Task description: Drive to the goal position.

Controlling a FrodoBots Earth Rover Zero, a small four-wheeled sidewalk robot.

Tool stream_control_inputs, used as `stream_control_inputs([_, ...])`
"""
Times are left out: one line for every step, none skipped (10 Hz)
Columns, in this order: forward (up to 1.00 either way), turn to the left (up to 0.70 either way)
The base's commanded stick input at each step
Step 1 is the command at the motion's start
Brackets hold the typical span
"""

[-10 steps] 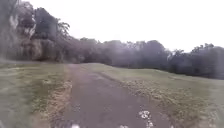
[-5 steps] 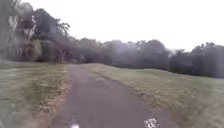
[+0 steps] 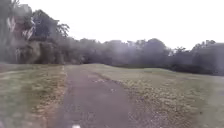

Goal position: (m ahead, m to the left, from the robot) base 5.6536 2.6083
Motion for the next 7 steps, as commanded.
stream_control_inputs([0.45,0.01])
stream_control_inputs([0.45,0.01])
stream_control_inputs([0.45,0.01])
stream_control_inputs([0.45,0.01])
stream_control_inputs([0.45,0.01])
stream_control_inputs([0.45,0.01])
stream_control_inputs([0.45,0.01])
